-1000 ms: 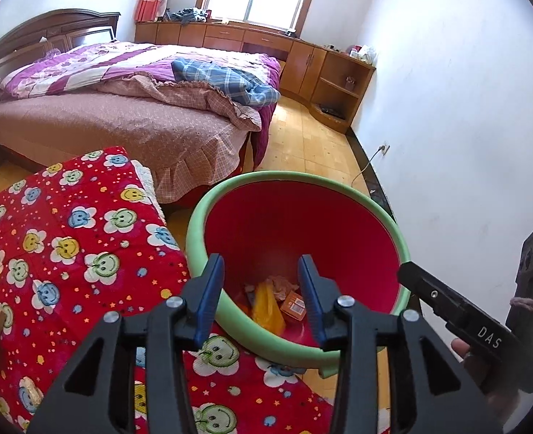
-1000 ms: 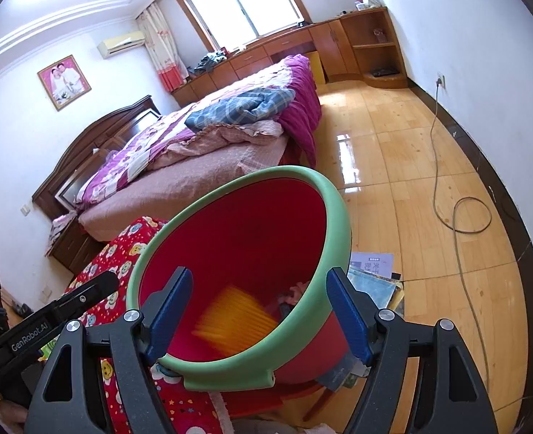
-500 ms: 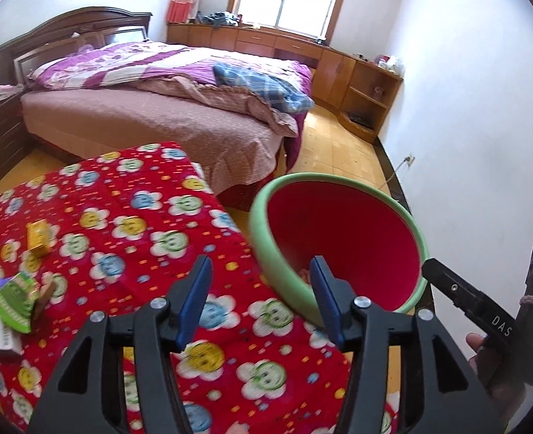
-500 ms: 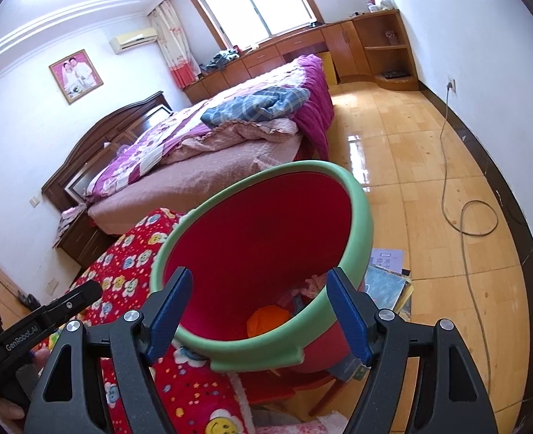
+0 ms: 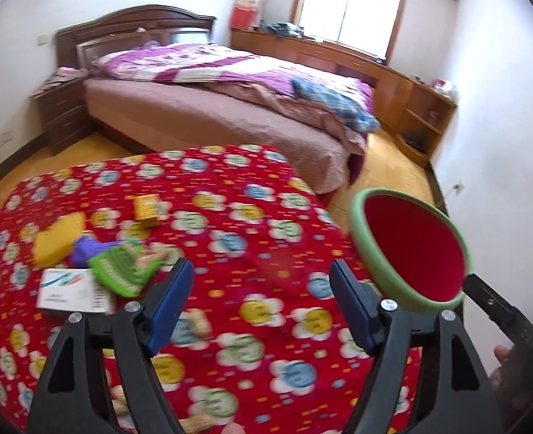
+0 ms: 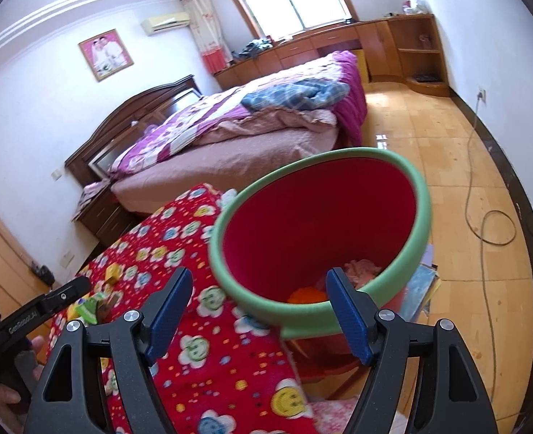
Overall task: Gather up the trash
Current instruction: 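Move both open grippers back over the quilt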
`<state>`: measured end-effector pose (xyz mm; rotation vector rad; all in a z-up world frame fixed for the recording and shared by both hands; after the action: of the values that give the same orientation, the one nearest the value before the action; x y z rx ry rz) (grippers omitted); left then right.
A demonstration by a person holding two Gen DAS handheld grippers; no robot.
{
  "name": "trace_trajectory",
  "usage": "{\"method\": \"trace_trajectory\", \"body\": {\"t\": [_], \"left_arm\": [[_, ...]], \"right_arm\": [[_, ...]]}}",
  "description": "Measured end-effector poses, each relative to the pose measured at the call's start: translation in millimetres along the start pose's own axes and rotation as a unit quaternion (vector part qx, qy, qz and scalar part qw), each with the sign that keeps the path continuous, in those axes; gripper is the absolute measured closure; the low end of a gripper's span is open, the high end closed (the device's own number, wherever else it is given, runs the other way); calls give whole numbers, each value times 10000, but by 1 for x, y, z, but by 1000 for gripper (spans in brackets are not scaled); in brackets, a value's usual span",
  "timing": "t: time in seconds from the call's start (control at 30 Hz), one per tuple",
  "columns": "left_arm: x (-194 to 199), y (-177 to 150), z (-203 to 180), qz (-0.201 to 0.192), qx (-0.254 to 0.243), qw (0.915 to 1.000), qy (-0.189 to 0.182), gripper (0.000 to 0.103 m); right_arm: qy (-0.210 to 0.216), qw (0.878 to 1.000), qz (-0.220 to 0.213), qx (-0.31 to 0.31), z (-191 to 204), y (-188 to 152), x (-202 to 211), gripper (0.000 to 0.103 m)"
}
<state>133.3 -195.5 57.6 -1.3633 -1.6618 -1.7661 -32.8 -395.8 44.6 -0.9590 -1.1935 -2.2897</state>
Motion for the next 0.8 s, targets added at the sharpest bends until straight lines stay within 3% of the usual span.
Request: {"method": "trace_trajectory", "body": {"t": [0.4,0.57,0.8], "left_arm": [[18,-19,85,48,588,9949,817,15],[14,-27,115,249,820,9923,894,8],[3,-35,144,401,876,9893,1096,7]], "right_arm": [[210,9981,393,423,44,-19,-22,26],[230,9968,514,570,59,-25,-29,26],[219,9950,731,644,70,-32,-43,25]]}}
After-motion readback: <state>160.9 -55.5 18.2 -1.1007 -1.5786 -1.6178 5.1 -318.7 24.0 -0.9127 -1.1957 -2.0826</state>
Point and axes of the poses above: each gripper's, at about its wrist camera, not at the fingertips, and x roughly against the way its jaws point, z to its left, y to its top, the point moved 2 cm from there along -x, roughly the way its jaws point, and after that the axes turned 12 degrees about z, right-handed, at the moved point
